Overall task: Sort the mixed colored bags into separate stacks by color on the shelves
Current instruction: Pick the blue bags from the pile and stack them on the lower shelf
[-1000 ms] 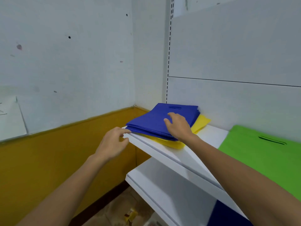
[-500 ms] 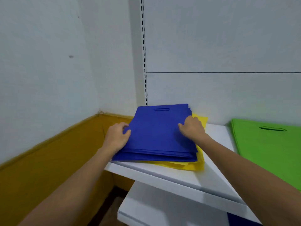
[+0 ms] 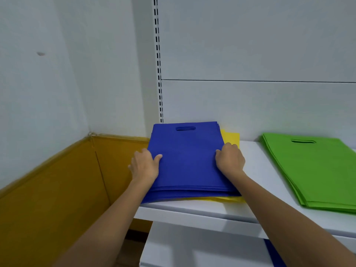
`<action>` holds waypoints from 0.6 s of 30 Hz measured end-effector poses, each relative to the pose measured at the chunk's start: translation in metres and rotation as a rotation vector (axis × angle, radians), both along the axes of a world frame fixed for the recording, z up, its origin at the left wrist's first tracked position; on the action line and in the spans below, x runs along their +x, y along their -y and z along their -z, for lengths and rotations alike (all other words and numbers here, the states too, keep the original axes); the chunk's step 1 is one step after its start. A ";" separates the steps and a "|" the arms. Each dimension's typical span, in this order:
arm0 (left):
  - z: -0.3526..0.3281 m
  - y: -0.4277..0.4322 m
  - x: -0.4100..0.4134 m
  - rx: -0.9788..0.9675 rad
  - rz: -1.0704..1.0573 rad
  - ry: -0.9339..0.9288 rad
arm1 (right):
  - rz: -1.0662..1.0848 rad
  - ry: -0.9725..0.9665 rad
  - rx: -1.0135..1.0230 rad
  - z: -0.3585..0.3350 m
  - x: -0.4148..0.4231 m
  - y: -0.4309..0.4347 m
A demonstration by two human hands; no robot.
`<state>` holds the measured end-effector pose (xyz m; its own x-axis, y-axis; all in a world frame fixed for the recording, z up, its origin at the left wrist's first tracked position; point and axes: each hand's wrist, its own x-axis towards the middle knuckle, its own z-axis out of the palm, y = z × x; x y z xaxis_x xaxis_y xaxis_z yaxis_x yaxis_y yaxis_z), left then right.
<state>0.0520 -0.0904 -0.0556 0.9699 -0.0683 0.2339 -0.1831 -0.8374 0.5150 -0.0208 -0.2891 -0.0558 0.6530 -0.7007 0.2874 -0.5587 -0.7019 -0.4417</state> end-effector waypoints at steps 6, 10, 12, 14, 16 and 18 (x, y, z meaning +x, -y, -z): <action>0.002 -0.004 -0.001 0.114 -0.031 0.161 | 0.009 -0.037 -0.080 -0.001 0.001 -0.002; 0.004 -0.004 -0.001 0.035 0.021 0.182 | 0.006 -0.075 -0.125 -0.001 0.000 -0.003; 0.006 -0.005 0.000 -0.037 0.040 0.235 | -0.005 -0.096 -0.167 -0.002 0.001 -0.004; 0.008 -0.006 -0.001 -0.128 0.070 0.272 | -0.014 -0.098 -0.183 -0.002 0.001 -0.005; 0.008 -0.006 -0.002 -0.252 0.094 0.253 | -0.018 -0.075 -0.169 -0.001 0.001 -0.006; 0.007 -0.006 -0.004 -0.321 0.085 0.211 | 0.001 -0.053 -0.181 0.000 0.001 -0.007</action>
<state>0.0483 -0.0844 -0.0626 0.8922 -0.0378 0.4500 -0.3749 -0.6173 0.6916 -0.0197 -0.2817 -0.0559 0.6698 -0.6415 0.3740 -0.5789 -0.7665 -0.2781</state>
